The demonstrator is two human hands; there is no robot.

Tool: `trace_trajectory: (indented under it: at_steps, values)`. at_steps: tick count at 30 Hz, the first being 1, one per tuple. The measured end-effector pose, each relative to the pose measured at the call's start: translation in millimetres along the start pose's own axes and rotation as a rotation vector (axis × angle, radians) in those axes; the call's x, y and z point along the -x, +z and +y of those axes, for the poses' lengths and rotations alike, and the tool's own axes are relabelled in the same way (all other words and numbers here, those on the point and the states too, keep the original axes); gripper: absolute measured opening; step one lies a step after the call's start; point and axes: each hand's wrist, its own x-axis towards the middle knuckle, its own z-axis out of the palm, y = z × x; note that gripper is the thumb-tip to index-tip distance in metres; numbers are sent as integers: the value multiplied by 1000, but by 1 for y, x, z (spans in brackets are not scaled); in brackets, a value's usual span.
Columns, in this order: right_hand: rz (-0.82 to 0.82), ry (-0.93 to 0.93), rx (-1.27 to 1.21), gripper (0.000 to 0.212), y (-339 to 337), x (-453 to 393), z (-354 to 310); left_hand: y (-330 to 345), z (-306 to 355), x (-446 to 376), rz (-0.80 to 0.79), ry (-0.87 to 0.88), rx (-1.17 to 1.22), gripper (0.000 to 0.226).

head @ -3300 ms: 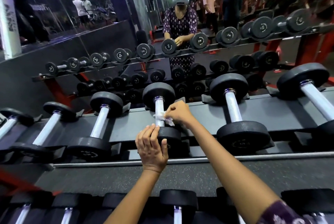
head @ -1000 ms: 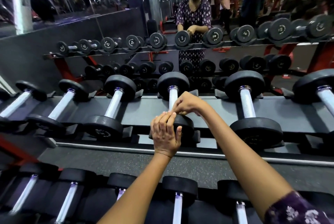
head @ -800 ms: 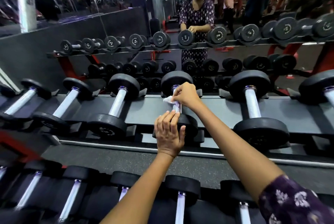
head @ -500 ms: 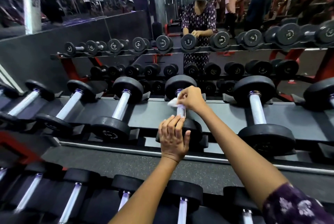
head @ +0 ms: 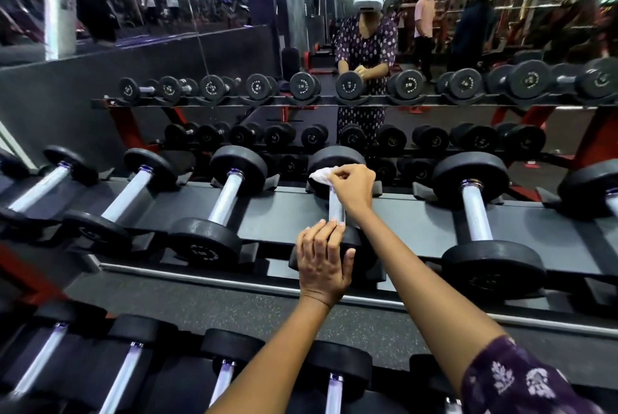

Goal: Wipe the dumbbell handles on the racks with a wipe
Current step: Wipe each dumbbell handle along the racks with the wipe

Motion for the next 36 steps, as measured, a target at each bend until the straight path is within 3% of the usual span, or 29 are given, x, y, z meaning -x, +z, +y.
trace_trajectory:
  at_steps: [6,8,11,13,20,23,25,29,31,34,36]
  values:
    - [104,196,-79,22,-5,-5,1,0,2,0,-6,-1,16,40]
    - [146,271,-92,34,-7,-7,4,-1,1,-1,-4,-9,22,41]
    - [132,254,-55,34,-6,-5,6,-1,1,1,0,-13,17,41]
    - [69,145,17,22,-3,-3,5,0,1,1,6,-10,16,41]
    - [-129,-184,343,14,-7,-12,7,3,0,-1,20,9,18,40]
    - [-468,-381,537,18,-6,-8,0,3,-1,0,15,-2,28,40]
    - [-590,-423,650,22,-8,-12,-8,3,-1,-1,7,3,22,40]
    - [-545,-494,832,18,-15,-13,-17,1,0,0,1,28,21,40]
    - [-667,-565,950,19,-16,-5,-23,0,-2,-2,2,26,28,40]
    - [-884,-602,988,18,-19,-4,-33,-1,-2,-1,0,33,26,41]
    - [-856,-577,956,20,-21,-12,-34,0,-2,-1,-6,38,28,41]
